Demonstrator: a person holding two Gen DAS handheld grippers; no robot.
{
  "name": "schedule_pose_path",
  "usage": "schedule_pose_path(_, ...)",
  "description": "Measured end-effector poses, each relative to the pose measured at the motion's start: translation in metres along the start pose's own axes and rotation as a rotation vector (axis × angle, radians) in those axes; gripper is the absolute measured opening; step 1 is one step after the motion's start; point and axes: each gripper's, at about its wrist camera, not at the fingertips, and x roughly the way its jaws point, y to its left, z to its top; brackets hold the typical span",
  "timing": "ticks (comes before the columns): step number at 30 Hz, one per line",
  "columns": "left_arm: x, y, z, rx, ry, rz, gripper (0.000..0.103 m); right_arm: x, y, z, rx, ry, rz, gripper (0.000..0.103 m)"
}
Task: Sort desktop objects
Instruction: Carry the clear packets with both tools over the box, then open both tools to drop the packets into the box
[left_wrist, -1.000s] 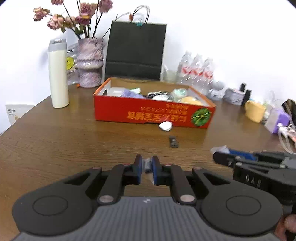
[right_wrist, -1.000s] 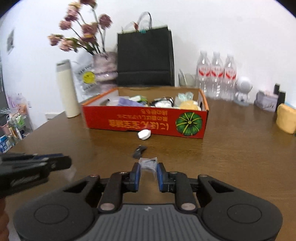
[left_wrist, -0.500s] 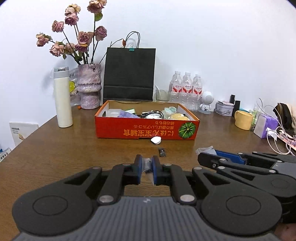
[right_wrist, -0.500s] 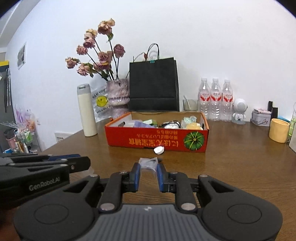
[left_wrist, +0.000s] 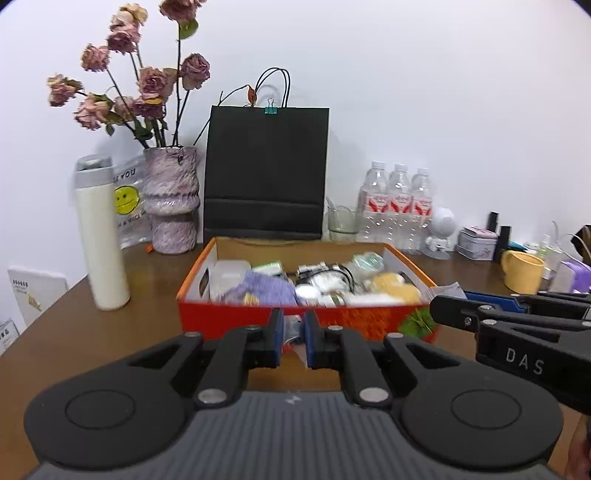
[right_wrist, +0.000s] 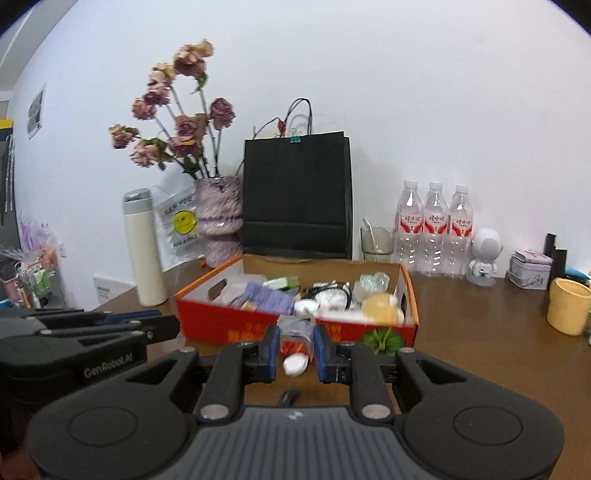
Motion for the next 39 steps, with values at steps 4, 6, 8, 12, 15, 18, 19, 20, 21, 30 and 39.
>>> schedule_pose_path(4, 0.038, 0.006, 0.028, 0.011, -0.010, 0.007, 0.012, 0.046, -0.012, 0.023, 0.011, 0.007, 0.006, 0.018)
schedule_pose_path(6, 0.058, 0.010, 0.042, 0.008, 0.006, -0.003, 0.012, 0.070, -0.020, 0.034, 0.032, 0.020, 0.006, 0.018)
schedule_pose_path(8, 0.089, 0.012, 0.057, 0.002, 0.074, -0.023, 0.013, 0.098, -0.030, 0.047, 0.060, 0.059, -0.002, 0.018)
schedule_pose_path(12, 0.169, 0.027, 0.074, -0.075, 0.288, -0.053, 0.013, 0.158, -0.055, 0.065, 0.080, 0.166, -0.032, 0.018)
schedule_pose_path(15, 0.211, 0.033, 0.078, -0.093, 0.398, -0.044, 0.013, 0.204, -0.073, 0.070, 0.098, 0.309, -0.032, 0.018)
schedule_pose_path(18, 0.238, 0.035, 0.072, -0.104, 0.491, -0.007, 0.016, 0.243, -0.087, 0.070, 0.124, 0.456, -0.036, 0.019)
schedule_pose_path(19, 0.245, 0.035, 0.069, -0.096, 0.513, 0.001, 0.018, 0.252, -0.088, 0.068, 0.119, 0.488, -0.041, 0.019)
schedule_pose_path(20, 0.250, 0.033, 0.066, -0.072, 0.538, -0.003, 0.024, 0.260, -0.089, 0.066, 0.110, 0.528, -0.044, 0.019)
schedule_pose_path(21, 0.253, 0.032, 0.064, -0.060, 0.551, -0.011, 0.034, 0.265, -0.090, 0.064, 0.118, 0.545, -0.039, 0.019)
schedule_pose_path(30, 0.233, 0.033, 0.083, -0.066, 0.538, -0.038, 0.097, 0.274, -0.074, 0.078, 0.087, 0.648, -0.033, 0.044)
schedule_pose_path(39, 0.195, 0.032, 0.103, 0.012, 0.615, 0.032, 0.103, 0.231, -0.079, 0.110, 0.144, 0.679, -0.055, 0.090)
